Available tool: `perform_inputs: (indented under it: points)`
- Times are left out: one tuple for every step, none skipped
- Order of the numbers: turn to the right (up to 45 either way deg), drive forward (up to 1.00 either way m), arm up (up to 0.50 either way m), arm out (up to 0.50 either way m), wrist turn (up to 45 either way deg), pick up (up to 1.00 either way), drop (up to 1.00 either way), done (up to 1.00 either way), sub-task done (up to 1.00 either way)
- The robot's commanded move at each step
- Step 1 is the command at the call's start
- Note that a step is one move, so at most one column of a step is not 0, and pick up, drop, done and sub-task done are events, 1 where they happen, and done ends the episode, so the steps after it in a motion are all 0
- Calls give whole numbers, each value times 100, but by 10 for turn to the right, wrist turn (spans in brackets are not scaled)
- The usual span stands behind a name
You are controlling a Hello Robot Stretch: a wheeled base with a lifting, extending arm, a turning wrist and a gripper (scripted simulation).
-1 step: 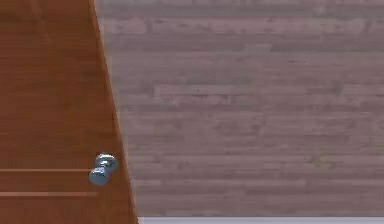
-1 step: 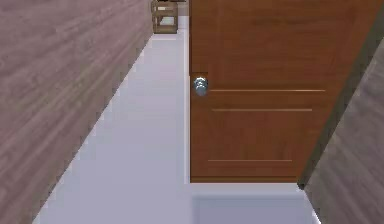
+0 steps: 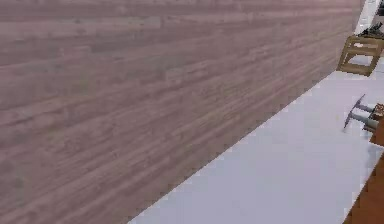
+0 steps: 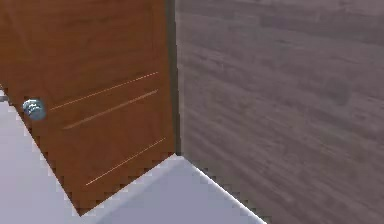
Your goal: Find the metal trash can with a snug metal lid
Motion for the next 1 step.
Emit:
perform_inputs:
  points:
    - [90,0,0,0,0,0,0,0,0]
